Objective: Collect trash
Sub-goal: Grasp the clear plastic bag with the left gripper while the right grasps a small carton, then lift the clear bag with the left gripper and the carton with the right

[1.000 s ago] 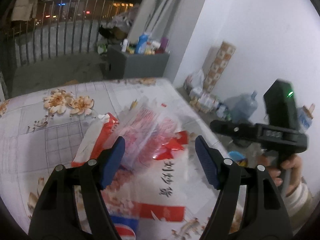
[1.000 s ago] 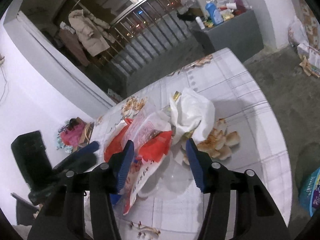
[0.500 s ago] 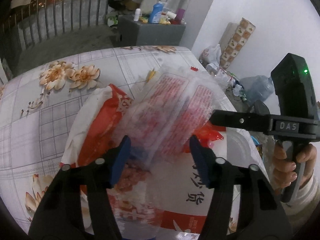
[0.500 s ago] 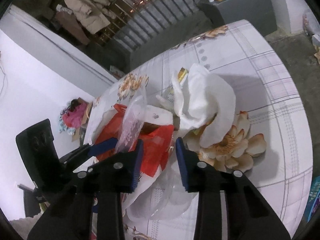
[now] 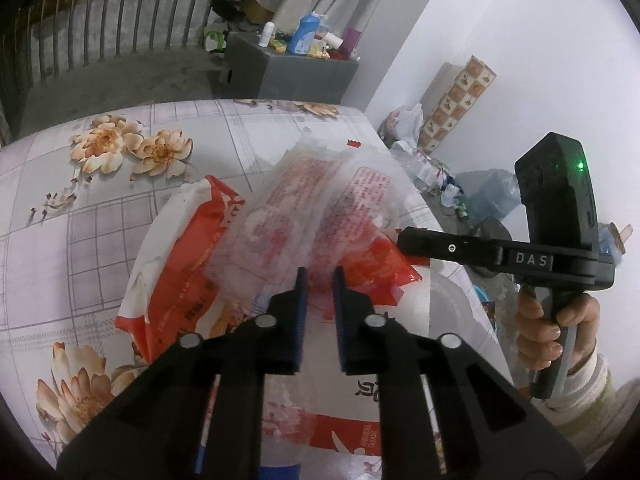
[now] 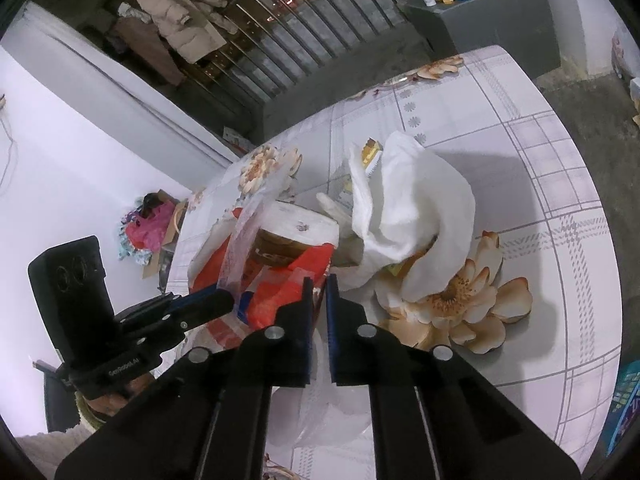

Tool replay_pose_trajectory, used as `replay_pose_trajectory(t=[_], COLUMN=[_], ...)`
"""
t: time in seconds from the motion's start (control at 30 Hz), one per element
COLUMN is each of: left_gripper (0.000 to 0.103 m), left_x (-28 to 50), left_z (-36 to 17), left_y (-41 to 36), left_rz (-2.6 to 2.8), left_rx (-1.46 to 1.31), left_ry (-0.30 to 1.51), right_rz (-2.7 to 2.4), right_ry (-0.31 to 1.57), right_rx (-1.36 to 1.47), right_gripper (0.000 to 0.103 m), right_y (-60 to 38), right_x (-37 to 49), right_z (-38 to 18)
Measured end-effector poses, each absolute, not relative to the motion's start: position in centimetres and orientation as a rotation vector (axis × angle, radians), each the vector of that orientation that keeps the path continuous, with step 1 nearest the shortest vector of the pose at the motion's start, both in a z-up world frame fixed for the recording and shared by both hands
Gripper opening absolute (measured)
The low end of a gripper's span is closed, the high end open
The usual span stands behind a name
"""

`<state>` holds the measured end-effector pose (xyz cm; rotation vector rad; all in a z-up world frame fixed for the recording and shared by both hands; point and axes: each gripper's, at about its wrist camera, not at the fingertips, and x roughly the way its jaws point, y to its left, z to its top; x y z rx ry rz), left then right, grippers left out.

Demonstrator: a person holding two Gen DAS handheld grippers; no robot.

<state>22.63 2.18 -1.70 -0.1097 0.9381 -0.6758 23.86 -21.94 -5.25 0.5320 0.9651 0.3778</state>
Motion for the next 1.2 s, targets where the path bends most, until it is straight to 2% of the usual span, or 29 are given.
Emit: replay_pose_trajectory(t=[0.37,0.67,0.73,0.8,0.97,1.07,1.2], left_gripper=[0.002,0.002,0.002,0.002,0.002,0.002,0.002], left_x=[21.3,21.6,21.6,21.6,21.5,21.6,21.7], left_z=[1.0,1.6,1.4,1.3,1.2,1.1,1.1], left_y=[4.1,5.9,6.3,6.5,6.9,7.1,7.3], left_rz=[-0.687,-0.635,-0.630,-0.623,-0.596,-0.581,-0.570], left_rx=[-0.157,-0.213,-0.228,-0.236,-0.235,-0.238,-0.243], left_ry=[0.800,0.785,0.789,0.790,0.797,0.802,0.806], right_rz=[0.387,0.378,0.373,0.367,0.390,0.442,0.494], right_ry=[0.934,0.922,0.906,0.886,0.860,0.855,0.872], right_rx=[0.557,0.502,0.478,0.462,0.341,0.186,-0.041], right_gripper=[0.005,0.011,0.025,0.032,0.041,0.051,0.053], right_y=[-22.1,-22.1,-22.0,-22.1,-20.6,-18.6,-16.3], right_x=[23.9,24.0,23.9,23.9,24.6,25.6,27.4], right_z=[-4.4,-3.3,-2.9,-2.5,-1.5,-1.5,-2.4])
